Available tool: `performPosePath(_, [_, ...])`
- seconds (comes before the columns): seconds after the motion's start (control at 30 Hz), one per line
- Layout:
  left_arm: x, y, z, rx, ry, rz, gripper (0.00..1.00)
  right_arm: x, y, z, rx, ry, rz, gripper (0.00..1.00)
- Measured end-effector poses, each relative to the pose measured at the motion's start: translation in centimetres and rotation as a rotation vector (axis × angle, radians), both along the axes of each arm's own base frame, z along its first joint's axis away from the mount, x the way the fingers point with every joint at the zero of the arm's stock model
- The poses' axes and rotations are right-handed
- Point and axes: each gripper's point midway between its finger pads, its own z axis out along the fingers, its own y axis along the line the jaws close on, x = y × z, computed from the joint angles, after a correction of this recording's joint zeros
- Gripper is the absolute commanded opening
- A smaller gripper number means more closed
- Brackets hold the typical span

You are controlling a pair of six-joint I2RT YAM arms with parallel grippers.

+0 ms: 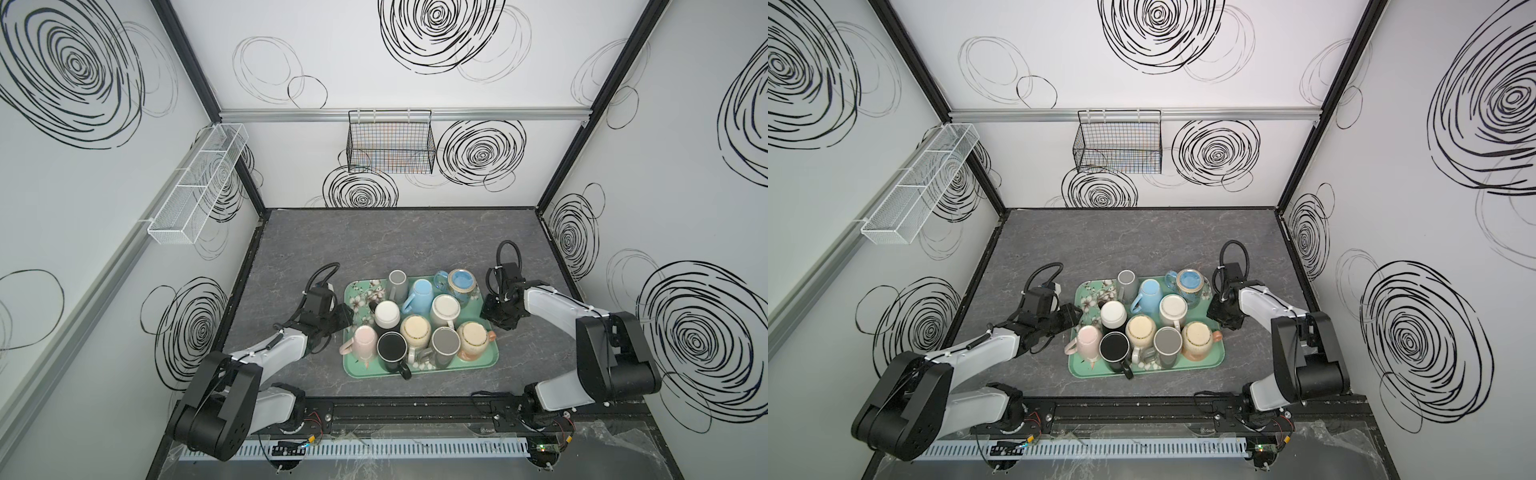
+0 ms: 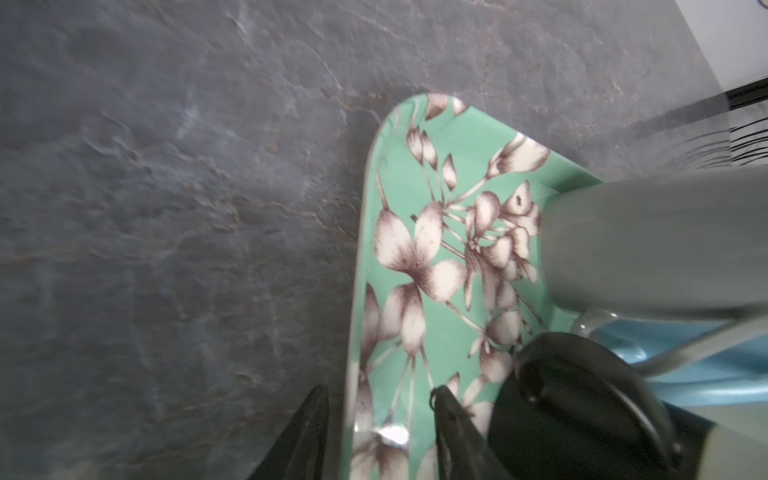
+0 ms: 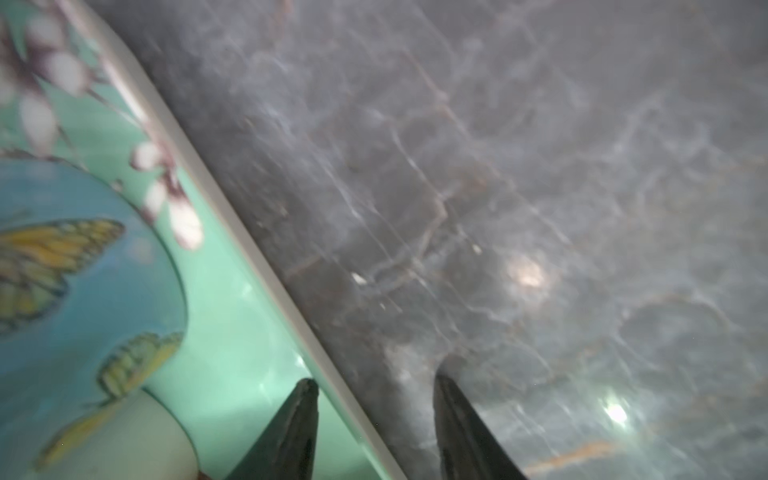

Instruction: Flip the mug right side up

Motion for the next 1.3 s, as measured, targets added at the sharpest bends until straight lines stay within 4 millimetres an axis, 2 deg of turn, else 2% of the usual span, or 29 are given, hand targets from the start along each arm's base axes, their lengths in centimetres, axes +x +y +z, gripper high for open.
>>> performPosePath(0.13, [0.4,0.7,-0.5,0.047,0.011,0.019,0.39,1.4,0.8,-0.1,0.032,-0.027,0.032,0.23])
performPosePath(0.3, [1.2,0.8,-1.1,0.065,0.019,0.029,0.30,1.5,0.8,-0.6,0.038,-0.021,0.110,0.00])
performPosePath(0.47, [2.7,0.8,-1.5,0.068,0.013,0.039,0.10,2.3,1.9,-0.6,0.090,-0.039,0.138,0.00])
performPosePath(0.6, [4.0,1.6,-1.5,0.115,-0.002,0.014,0.00,3.6,2.8,-0.5,0.117,-0.079,0.145,0.00])
performPosePath(0.8, [6.5,3.4,-1.4,0.146,0.008,0.028,0.00,6.4,4.6,-0.3,0.130,-0.110,0.152,0.00])
performPosePath(0.93, [9.1,5.5,-1.3,0.153,0.016,0.048,0.00,9.3,6.7,0.2,0.148,-0.142,0.163,0.00])
performPosePath(1.3, [17.2,13.0,-1.0,0.217,0.050,0.130,0.00,19.3,14.5,0.7,0.228,-0.238,0.192,0.00])
